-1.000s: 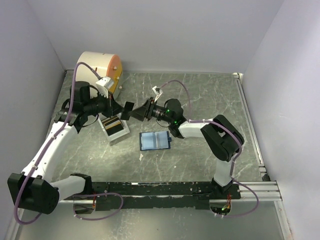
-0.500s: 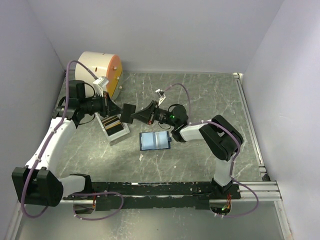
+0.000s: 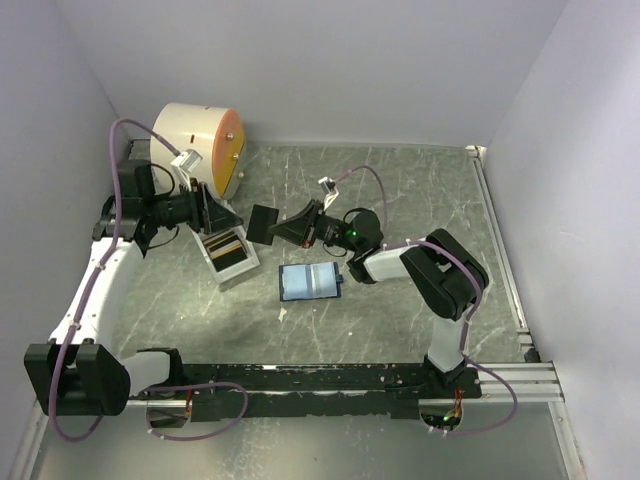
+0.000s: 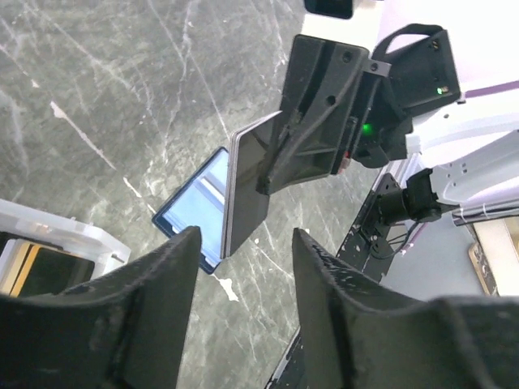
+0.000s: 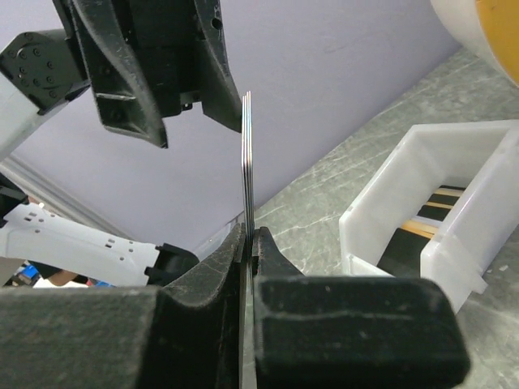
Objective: Put the credit cards into the card holder
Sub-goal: Pick up the credit card from the storage box.
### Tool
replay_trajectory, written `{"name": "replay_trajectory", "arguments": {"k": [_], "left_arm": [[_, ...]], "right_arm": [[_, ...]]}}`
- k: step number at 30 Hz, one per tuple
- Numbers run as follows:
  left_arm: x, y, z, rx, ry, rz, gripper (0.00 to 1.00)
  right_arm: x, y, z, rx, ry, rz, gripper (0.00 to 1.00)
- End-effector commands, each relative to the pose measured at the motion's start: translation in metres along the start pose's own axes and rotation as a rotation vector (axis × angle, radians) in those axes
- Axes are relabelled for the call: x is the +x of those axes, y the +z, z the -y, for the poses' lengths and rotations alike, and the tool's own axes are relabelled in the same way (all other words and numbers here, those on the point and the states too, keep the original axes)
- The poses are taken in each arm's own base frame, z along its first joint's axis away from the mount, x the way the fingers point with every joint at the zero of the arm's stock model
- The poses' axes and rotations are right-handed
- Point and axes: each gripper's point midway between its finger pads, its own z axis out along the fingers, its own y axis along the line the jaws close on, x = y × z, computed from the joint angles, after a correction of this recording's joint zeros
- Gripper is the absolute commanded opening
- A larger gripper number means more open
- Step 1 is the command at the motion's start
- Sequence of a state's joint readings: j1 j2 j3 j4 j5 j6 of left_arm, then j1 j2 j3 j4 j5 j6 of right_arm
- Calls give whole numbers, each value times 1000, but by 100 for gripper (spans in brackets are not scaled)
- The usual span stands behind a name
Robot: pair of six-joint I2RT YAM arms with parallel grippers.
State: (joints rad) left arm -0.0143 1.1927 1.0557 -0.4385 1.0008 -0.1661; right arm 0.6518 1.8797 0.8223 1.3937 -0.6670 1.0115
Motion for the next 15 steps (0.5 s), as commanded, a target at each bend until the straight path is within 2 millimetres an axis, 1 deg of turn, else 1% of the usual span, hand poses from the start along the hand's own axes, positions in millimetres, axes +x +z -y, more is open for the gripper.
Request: {"name": "replay_trajectory", "arguments": {"k": [1,2,3,9,12,15], "left_arm": [[1,-2,16,94,45,26,70],[4,-1,14,94,49,22,76],[6,-1,12,90,60,16,78],[12,2,8,96,62,29,81],[11,2,13,139,58,47,80],[11,2,20,180,59,62,73]], "right_arm": [[-10,1,-18,-71,-26,23,0],[-10,0,-20,-79,-21,25,0],[-10,0,-21,-87,-19,27,0],[-8,2,-31,-126,-22,14,0],[-5,6,-34,-139,-20,-1,0],[-2,7,-32,-137,-2,-8,0]]}}
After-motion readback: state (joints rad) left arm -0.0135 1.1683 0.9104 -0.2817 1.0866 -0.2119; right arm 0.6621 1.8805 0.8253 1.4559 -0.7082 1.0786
